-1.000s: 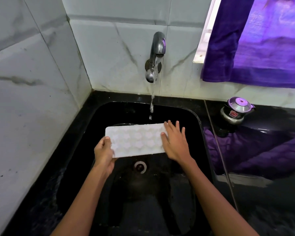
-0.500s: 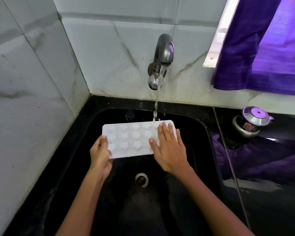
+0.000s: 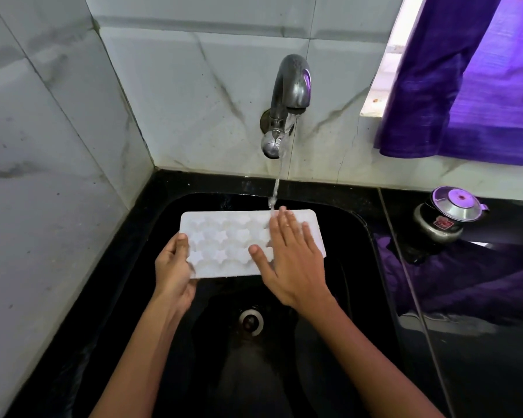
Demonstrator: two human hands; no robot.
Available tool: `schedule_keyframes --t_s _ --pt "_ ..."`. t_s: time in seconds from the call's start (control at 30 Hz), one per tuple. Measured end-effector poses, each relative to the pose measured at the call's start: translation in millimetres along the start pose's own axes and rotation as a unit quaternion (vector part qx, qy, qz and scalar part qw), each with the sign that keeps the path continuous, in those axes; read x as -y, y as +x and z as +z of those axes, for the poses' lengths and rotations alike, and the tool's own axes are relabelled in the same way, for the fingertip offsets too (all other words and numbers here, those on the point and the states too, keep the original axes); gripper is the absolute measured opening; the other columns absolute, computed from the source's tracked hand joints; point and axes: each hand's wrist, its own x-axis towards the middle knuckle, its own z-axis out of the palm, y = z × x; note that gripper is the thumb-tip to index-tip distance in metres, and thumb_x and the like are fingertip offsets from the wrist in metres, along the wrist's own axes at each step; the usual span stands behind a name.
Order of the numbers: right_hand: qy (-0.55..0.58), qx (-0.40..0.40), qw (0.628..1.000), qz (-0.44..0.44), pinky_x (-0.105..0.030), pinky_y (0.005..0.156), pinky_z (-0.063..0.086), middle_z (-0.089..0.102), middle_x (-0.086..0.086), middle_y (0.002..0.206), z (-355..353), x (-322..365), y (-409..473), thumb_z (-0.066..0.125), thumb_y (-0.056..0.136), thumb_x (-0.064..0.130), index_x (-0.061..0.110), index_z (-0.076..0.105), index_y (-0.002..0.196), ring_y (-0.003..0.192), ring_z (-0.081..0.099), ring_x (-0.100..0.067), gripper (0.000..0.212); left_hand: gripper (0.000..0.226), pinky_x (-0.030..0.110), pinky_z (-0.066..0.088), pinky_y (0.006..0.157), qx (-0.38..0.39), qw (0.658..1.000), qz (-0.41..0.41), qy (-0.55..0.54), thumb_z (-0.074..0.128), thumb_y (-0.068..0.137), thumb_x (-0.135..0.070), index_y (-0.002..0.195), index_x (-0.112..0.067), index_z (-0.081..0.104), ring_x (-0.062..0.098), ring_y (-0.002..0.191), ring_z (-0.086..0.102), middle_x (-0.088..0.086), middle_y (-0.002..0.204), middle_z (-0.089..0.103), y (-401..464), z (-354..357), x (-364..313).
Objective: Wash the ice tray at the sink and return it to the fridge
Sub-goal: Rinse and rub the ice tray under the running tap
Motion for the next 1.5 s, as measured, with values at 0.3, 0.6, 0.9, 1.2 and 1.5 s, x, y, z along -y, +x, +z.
schedule_keyframes --t_s 0.3,0.6,0.9,1.2,1.5 --pt "-0.001 0.022 0.999 -0.044 -0.04 0.117 -0.013 -0.011 -0.01 0.158 -10 15 13 0.005 0.081 0.074 0.007 -0.006 0.149 0.145 -0.016 -0.019 0.096 0.021 0.028 0.057 0.06 0.05 0.999 0.004 0.003 0.042 0.1 -0.023 0.098 -0.018 0.062 0.011 0.074 0.07 -0.003 0.083 0.072 -8 20 3" --pt "-0.043 0.021 0.999 0.023 -0.036 0.118 -0.009 -0.011 -0.009 0.157 -14 -41 4 -0.014 0.075 0.076 0.009 -0.009 0.148 0.144 -0.016 -0.017 0.099 0.024 0.02 0.053 0.046 0.01 1.0 0.005 -0.016 0.04 0.101 -0.016 0.087 -0.023 0.058 0.001 0.055 0.066 -0.012 0.061 0.07 -1 -4 3" --pt "-0.022 0.046 0.996 -0.076 -0.034 0.118 -0.008 -0.007 -0.013 0.158 3 -4 15 -0.001 0.083 0.072 0.005 -0.004 0.149 0.146 -0.011 -0.021 0.094 0.021 0.031 0.059 0.057 0.047 0.997 -0.049 -0.029 0.042 0.1 -0.023 0.1 -0.014 0.061 0.011 0.066 0.07 0.0 0.081 0.071 -6 26 27" --pt "-0.039 0.062 0.994 -0.079 -0.032 0.119 -0.007 -0.016 -0.006 0.155 -7 -29 3 0.001 0.087 0.066 0.01 -0.009 0.149 0.144 -0.015 -0.016 0.084 0.018 0.032 0.058 0.062 0.007 0.998 -0.045 -0.047 0.042 0.1 -0.023 0.104 -0.018 0.059 0.013 0.073 0.068 -0.001 0.088 0.067 9 16 18" --pt "-0.036 0.036 0.994 -0.096 -0.03 0.115 -0.012 -0.003 -0.014 0.158 -3 -3 24 0.007 0.094 0.054 0.003 0.0 0.149 0.146 -0.009 -0.021 0.076 0.024 0.027 0.057 0.058 0.062 0.994 -0.075 -0.056 0.042 0.1 -0.021 0.112 -0.009 0.06 0.011 0.067 0.069 0.006 0.093 0.07 -2 50 35"
